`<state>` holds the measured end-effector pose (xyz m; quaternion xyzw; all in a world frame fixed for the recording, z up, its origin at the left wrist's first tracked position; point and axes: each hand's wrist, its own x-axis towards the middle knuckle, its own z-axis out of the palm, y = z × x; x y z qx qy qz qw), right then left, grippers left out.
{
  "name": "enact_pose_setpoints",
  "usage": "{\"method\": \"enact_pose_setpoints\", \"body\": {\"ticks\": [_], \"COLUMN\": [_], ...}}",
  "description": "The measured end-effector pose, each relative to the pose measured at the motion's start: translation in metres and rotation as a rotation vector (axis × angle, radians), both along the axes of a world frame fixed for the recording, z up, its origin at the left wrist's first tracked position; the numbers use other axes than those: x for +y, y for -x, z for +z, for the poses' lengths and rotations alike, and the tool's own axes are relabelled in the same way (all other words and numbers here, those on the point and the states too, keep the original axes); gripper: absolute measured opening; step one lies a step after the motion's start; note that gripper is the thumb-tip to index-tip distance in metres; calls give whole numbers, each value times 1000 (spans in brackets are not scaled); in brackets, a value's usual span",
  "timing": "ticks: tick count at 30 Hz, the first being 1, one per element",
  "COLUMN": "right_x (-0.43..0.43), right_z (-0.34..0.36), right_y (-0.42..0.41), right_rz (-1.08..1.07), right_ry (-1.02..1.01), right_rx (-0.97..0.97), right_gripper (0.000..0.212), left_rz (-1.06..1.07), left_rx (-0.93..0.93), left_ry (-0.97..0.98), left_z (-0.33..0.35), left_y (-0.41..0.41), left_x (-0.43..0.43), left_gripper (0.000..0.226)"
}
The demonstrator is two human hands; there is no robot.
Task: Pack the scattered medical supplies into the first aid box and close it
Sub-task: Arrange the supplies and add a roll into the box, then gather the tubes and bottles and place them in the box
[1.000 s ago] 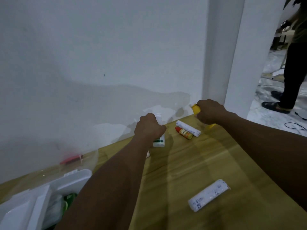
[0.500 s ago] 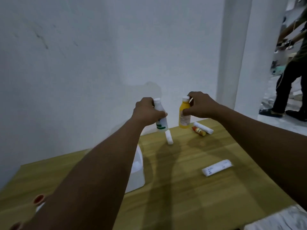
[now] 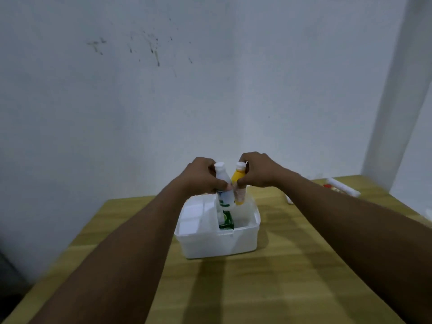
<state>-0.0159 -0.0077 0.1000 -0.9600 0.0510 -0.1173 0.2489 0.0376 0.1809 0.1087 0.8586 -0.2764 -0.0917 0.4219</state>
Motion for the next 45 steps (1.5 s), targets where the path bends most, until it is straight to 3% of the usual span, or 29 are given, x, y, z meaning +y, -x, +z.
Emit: {"method": "enact_pose_setpoints", "body": {"ticks": [7,14,20,27,31,38,45], "right_x": [-3,-4,-14,-42,-48,-48,-60], "right_z": [-35,-51,-38,-23,-28,-42,-26], "right_y": [-11,-17,-10,7,14,17,39], "right_rz": [101,103,113,26,5,6,-15], "right_ry": [160,298,160,-27,-32,-51,4], "right_rx": [167,153,128,129,147,176,183], "right_gripper": [46,41,54,39,36,33,26], "left_rz": [-114,-155,-161,-162,-119,-43,-46], "left_rx": [80,92,86,-1,-114,-157,-253], "left_ry": [-61,-181,-175,-199,-263,-236,-203], "left_z": [-21,-32,-32,-33,-51,-62,-35], "left_y": [-2,-3,3,15,18,13,20], "left_x": [-9,-12,-15,-26,-33,-34,-45], "left_gripper": [51,51,48,47,51,41,58]}}
